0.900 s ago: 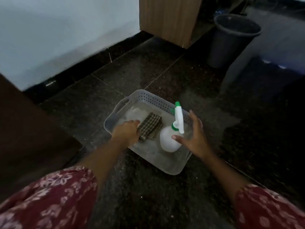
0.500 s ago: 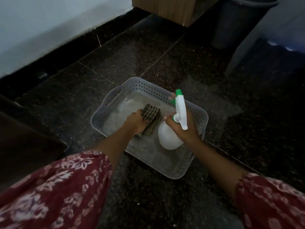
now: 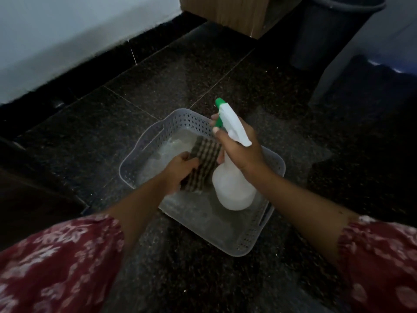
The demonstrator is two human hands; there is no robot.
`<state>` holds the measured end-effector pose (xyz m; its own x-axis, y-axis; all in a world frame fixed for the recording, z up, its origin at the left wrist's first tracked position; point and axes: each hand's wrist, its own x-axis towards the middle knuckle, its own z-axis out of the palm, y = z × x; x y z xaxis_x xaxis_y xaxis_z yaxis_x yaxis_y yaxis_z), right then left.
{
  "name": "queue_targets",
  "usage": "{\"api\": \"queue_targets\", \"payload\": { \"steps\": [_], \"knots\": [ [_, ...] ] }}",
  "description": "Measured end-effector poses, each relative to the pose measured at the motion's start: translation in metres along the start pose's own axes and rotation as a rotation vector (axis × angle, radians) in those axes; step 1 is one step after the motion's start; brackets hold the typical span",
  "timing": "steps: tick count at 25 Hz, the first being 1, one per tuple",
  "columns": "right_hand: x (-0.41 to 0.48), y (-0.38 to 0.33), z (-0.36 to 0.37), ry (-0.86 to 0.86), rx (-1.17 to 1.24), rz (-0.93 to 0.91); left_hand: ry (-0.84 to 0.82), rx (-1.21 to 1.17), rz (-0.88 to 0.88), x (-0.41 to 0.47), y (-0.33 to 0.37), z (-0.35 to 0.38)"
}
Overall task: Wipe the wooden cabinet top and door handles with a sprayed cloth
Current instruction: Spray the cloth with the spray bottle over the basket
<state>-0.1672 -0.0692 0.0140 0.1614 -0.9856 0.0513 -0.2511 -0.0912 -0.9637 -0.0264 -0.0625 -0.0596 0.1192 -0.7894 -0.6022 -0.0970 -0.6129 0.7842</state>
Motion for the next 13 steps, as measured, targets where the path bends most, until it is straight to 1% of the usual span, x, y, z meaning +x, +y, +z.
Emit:
{"api": "queue_targets", "payload": {
  "steps": [1,2,4,6,8,10,13],
  "knots": [
    [-0.002,0.001,0.003,0.022,0.008,0.039,-0.033,-0.185,-0.008,0.000,-0.003,-0.005],
    [-0.005,0.003,0.006,0.027,0.002,0.077,-0.041,-0.301,-0.002,0.001,-0.004,-0.010],
    [-0.012,0.005,0.011,0.004,-0.021,0.167,-0.048,-0.427,0.032,0.000,-0.002,-0.020],
    [-0.016,0.007,0.014,-0.010,-0.074,0.274,-0.053,-0.491,0.066,-0.003,0.003,-0.027],
    [-0.018,0.007,0.017,-0.030,-0.086,0.342,-0.071,-0.525,0.088,-0.005,0.006,-0.034],
    [-0.018,0.004,0.019,-0.068,-0.075,0.385,-0.141,-0.573,0.092,-0.011,0.010,-0.035],
    [-0.015,0.000,0.024,-0.068,-0.120,0.435,-0.223,-0.612,0.013,-0.023,0.022,-0.031]
  ]
}}
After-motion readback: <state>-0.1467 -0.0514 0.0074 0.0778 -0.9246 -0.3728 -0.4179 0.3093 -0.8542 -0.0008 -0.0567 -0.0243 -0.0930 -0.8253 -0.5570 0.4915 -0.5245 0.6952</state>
